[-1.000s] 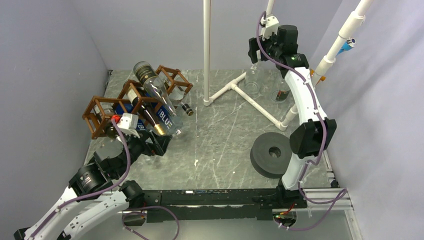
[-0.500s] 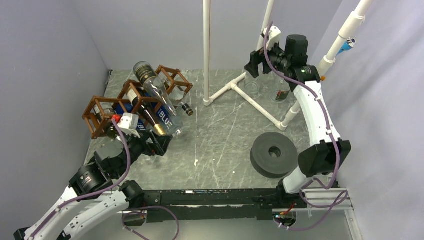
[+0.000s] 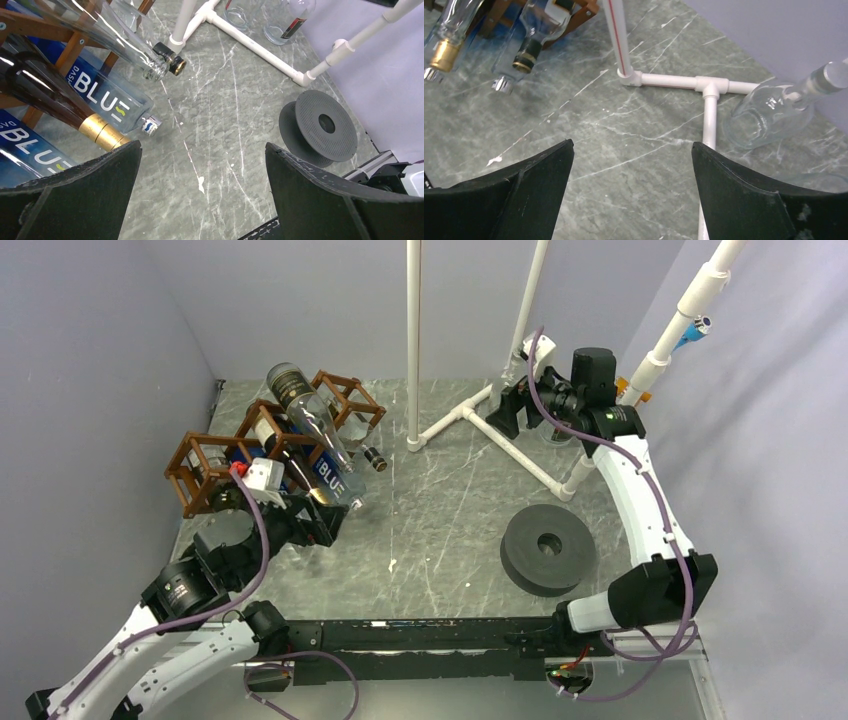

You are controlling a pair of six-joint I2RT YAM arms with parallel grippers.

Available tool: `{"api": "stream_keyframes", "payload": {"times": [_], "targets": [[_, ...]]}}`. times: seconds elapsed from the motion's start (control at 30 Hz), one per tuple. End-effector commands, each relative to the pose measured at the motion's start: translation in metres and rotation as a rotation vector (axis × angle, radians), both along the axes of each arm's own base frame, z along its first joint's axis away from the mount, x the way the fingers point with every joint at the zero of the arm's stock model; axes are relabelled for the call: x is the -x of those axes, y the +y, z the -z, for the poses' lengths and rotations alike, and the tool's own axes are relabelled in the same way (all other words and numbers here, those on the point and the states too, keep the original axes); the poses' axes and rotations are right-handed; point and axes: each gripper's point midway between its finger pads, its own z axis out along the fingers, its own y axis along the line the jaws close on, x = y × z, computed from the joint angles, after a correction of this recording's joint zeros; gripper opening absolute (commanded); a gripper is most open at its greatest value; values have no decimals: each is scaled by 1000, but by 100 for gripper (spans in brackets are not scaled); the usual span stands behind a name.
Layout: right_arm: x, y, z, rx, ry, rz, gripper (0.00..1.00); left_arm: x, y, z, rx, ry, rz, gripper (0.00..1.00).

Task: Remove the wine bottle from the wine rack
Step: Pick up the wine bottle from the wine rack.

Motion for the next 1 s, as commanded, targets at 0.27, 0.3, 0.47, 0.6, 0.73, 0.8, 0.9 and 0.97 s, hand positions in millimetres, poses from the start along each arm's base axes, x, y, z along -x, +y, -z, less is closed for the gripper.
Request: {"api": "stream_keyframes", "payload": {"times": [0.27,0.3,0.47,0.6,0.73,0.8,0.9,0.97], "targets": [[58,12,30,-19,7,-177,91,-19,8,-41,-23,-55,-98,99],[62,13,34,-21,12,-187,91,-21,8,-43,-26,-55,-106,99],[77,12,53,-18,22,-213,91,-32,7,-54,-44,-58,-139,99],[89,12,69,-32,39,-242,91,-42,6,-57,-67,-51,-164,100],[99,14,77,-51,41,-282,91,-52,6,-61,-70,-45,-174,100],[103,14,80,-64,44,-297,91,-58,6,-64,-66,-44,-174,100],[107,15,88,-78,54,-318,91,-65,5,-67,-60,-39,-170,100],[108,14,93,-83,61,-322,91,-71,4,-67,-58,-33,-170,99]]}}
